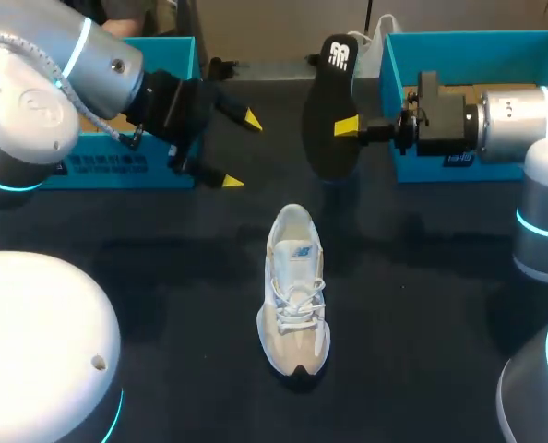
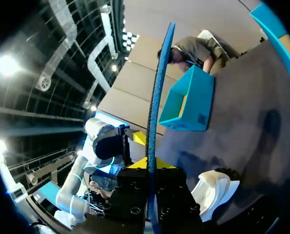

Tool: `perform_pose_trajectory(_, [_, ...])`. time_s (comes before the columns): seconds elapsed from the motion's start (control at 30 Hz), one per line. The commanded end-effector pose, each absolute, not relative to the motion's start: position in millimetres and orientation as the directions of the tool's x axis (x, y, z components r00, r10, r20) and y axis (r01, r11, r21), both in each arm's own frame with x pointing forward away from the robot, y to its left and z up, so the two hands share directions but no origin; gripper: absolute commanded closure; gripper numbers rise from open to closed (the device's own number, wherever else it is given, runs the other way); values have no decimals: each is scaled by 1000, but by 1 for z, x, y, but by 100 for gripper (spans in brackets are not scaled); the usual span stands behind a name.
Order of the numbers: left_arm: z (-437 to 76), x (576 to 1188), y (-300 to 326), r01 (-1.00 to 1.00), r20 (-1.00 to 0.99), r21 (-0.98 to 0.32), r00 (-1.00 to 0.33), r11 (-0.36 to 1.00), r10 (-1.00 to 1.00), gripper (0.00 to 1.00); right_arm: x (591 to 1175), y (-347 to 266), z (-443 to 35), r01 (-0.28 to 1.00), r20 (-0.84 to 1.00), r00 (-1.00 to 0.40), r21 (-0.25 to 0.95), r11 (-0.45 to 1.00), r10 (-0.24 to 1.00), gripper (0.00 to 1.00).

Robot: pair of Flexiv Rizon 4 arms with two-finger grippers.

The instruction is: Take the shoe out of the shoebox, open the shoe tongue, remove and reinsert the insole, then place the shoe into the shoebox

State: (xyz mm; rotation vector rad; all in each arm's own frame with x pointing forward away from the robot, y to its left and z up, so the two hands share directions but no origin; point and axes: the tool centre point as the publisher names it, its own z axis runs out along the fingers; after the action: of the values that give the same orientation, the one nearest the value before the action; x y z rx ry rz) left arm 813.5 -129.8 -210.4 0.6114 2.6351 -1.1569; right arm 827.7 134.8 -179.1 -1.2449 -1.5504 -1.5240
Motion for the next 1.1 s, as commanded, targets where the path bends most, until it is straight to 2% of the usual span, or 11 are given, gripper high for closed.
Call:
perform_pose_trajectory(0.03, [-218,814,-127,197,-60,-613,-977,765,203,0,824,147,-192,892,897,-401,428,-142,186,100])
perform_pose_trajectory(0.07, [-222,811,-125,153,-33,-572,-986,806,163,0,824,150,-196,883,888,-417,446,-146,194,100])
perform_pose_trajectory(0.47, [-222,811,-125,153,-33,-572,-986,806,163,0,824,150,-196,883,888,-417,446,-146,194,100])
perform_pose_trajectory(0.63, [-249,803,-124,193,-43,-532,-979,824,202,0,822,154,-209,878,886,-434,456,-143,163,100])
perform_pose_trajectory(0.87, [-273,796,-119,200,-53,-599,-976,776,211,0,817,163,-230,860,866,-481,496,-119,136,100])
perform_pose_trajectory(1.1, [-293,780,-117,164,23,-582,-976,796,218,0,810,179,-241,845,852,-501,520,-126,153,100])
